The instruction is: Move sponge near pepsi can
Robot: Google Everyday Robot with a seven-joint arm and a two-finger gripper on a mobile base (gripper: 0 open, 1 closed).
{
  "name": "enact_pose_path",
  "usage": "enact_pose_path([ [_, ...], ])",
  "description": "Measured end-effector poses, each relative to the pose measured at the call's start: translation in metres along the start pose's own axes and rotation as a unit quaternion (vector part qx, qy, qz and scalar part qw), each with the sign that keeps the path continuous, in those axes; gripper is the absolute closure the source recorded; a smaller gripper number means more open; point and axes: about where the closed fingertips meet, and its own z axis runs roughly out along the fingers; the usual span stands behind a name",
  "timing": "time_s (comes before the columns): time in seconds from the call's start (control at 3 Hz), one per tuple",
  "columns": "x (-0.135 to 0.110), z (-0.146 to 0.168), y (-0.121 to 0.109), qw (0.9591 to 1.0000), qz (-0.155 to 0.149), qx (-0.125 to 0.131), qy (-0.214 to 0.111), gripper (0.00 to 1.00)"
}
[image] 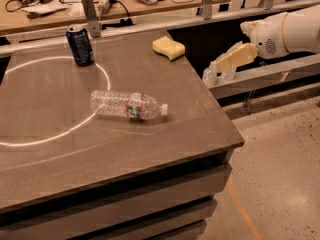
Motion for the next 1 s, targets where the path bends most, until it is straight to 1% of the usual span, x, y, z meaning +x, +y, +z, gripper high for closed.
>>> enact_pose_path([
  [0.33,0.011,0.023,-0.013,1.0000,0.001,-0.006,-0.002,0.00],
  [0.67,0.022,0.048,-0.029,1.0000,0.007,-0.002,-0.001,0.00],
  [1.0,0.025,0.069,-0.044,0.9996,0.013,0.022,0.010,0.00],
])
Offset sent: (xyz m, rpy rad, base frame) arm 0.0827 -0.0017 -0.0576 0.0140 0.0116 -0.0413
